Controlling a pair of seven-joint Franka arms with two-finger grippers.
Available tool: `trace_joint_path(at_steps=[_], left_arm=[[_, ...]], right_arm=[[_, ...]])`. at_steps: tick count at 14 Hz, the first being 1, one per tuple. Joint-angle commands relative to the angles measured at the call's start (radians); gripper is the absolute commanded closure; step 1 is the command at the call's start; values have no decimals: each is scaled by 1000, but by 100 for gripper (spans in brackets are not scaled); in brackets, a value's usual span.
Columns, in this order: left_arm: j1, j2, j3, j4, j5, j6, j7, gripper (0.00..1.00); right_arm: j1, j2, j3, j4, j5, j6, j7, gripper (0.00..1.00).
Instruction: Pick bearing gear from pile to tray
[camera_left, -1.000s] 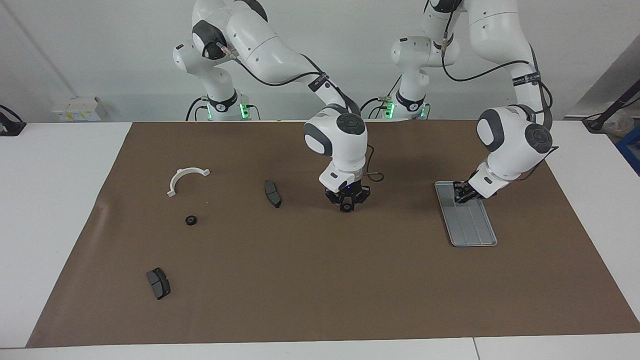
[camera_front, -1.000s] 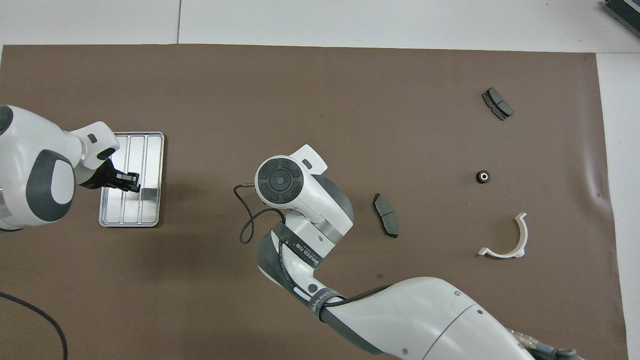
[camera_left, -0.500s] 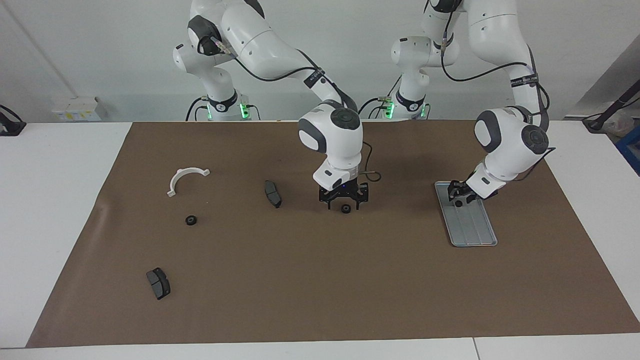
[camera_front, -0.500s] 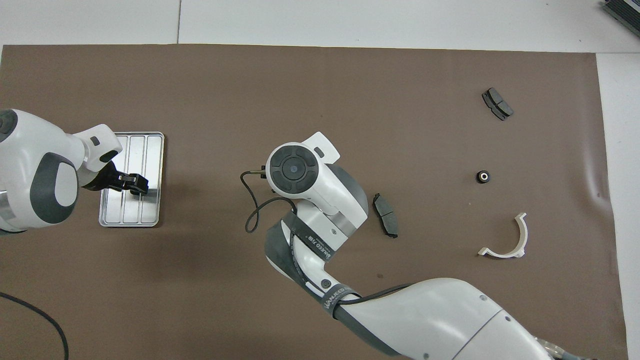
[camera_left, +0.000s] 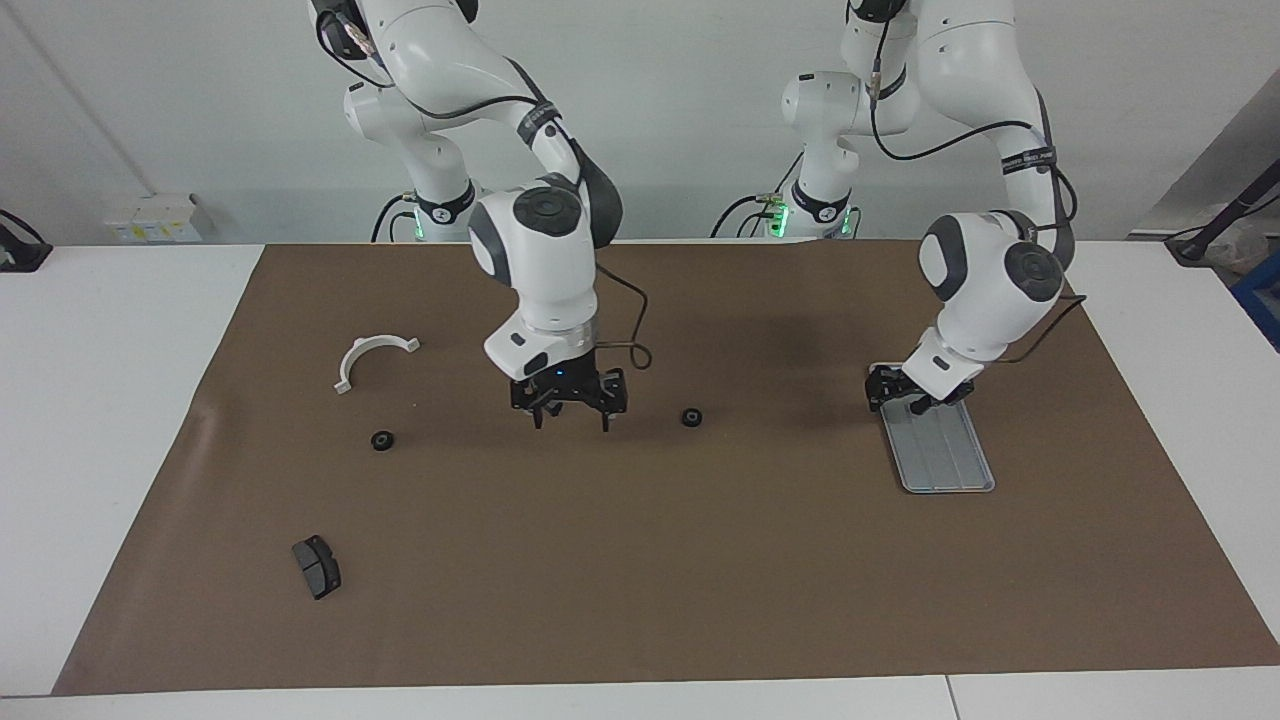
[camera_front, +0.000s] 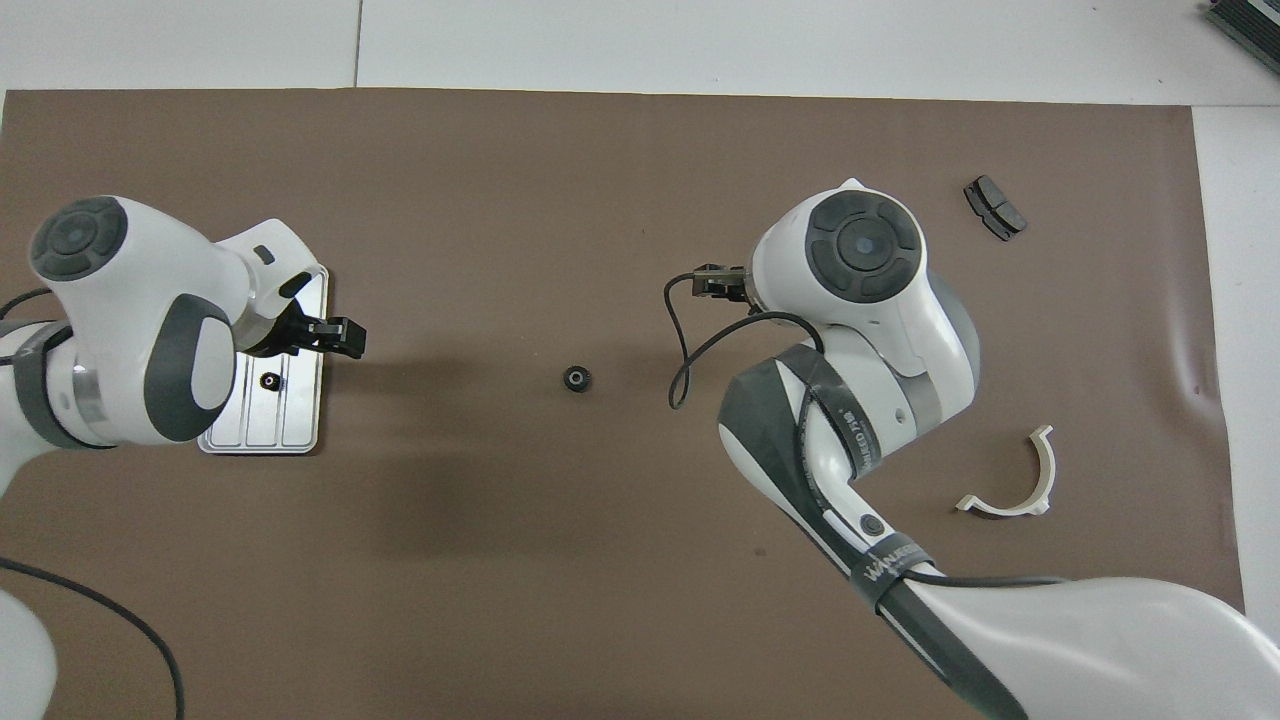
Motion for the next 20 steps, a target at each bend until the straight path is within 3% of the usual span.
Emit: trace_joint_path(at_steps=[1, 4, 8, 13, 15, 20], left_arm=[[-136, -4, 15, 0, -8, 37, -203, 23], [-254, -1, 16, 5, -8, 76, -383, 25], [-345, 91, 16, 100, -2, 114, -555, 26], [-392, 160, 16, 125, -2, 191, -598, 28], [-426, 197, 16, 125, 27, 196, -621, 29], [-429, 200, 16, 112, 50, 216, -647, 33]], right_arm=[[-96, -105, 16, -161, 64, 39, -168, 0], [-197, -120, 14, -215, 132, 60, -343, 0], [-329, -132, 14, -334, 133, 175, -549, 0], [-438, -113, 14, -387, 133, 243, -693, 0], [-441, -94, 14, -388, 133, 255, -710, 0], [-443, -34, 13, -396, 133, 333, -707, 2]])
